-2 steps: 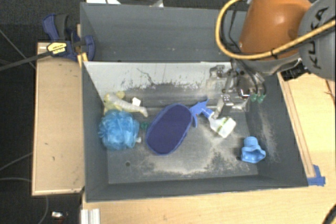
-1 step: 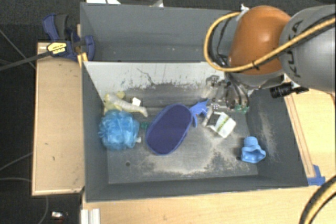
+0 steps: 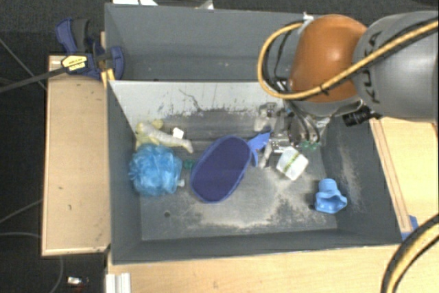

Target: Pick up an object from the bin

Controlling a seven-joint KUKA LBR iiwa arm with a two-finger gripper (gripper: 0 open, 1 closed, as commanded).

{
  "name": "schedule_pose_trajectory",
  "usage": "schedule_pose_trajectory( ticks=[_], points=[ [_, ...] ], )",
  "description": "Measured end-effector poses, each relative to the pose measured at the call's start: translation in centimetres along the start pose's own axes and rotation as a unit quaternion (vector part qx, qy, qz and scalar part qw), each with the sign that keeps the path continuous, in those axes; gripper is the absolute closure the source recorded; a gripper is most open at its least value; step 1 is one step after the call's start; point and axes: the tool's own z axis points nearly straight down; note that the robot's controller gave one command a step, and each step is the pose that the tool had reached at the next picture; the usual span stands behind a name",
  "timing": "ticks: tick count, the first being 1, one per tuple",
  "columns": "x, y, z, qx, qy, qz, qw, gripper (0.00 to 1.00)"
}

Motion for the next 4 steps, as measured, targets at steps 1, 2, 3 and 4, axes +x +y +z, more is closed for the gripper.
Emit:
schedule_pose_trajectory(
  ticks=[1,2,3,4],
  points=[
    [0.6,0.2,6.0,0.001,0.0048,0.107,0.9942,0.0],
    [0.2,-0.5,8.8,-0.003,-0.0105,0.153,0.9881,0.0],
    [-0.1,-5.8,8.8,-0.001,-0.0055,0.126,0.992,1.0],
    [-0.1,-5.8,8.8,-0.001,-0.0055,0.126,0.992,1.0]
  ],
)
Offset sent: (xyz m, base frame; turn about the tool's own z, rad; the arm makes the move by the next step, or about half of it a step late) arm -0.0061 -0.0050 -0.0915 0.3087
